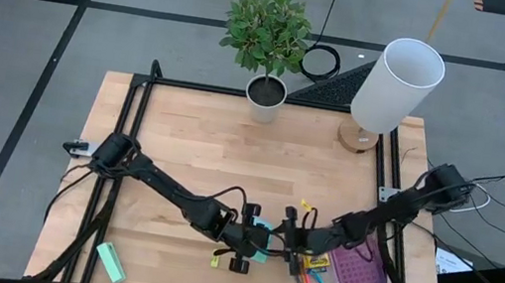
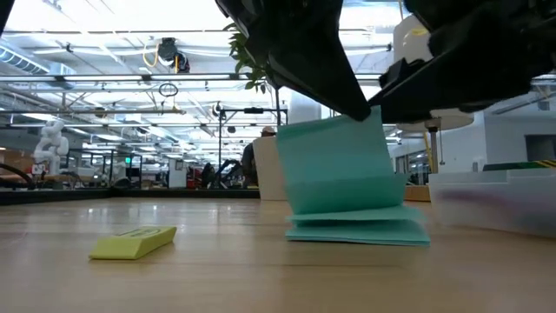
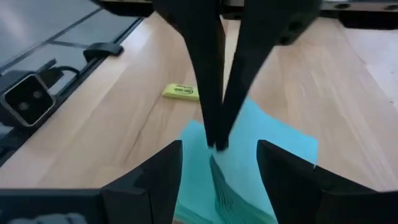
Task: Pack school essentials
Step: Put the blue sticky notes into the purple supply box
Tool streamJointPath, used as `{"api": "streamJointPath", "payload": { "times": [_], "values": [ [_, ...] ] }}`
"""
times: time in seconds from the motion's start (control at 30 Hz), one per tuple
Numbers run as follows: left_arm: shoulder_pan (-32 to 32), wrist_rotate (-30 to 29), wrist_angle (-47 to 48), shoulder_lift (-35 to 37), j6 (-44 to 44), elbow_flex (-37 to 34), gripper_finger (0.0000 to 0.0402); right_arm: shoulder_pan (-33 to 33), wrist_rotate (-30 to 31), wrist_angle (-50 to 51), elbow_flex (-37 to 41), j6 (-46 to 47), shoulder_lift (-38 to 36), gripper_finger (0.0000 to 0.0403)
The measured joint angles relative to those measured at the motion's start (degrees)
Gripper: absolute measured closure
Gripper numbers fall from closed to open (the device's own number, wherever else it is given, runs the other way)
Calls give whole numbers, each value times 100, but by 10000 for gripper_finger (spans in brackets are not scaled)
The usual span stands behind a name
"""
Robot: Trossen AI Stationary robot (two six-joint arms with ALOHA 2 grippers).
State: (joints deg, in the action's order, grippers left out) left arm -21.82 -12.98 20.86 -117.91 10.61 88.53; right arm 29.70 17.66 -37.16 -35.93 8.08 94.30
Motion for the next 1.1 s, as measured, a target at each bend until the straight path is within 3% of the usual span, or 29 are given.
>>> {"api": "streamJointPath", "payload": {
  "times": [0.33, 0.9, 1.1],
  "values": [
    [0, 1, 0, 0, 2, 0, 401, -11, 179, 213, -129, -61, 282, 214],
    [0, -3, -32, 0, 174, 0, 401, -7, 155, 187, -130, -171, 273, 363],
    [2, -37, -62, 0, 281, 0, 400, -5, 115, 190, -128, -121, 273, 398]
  ]
}}
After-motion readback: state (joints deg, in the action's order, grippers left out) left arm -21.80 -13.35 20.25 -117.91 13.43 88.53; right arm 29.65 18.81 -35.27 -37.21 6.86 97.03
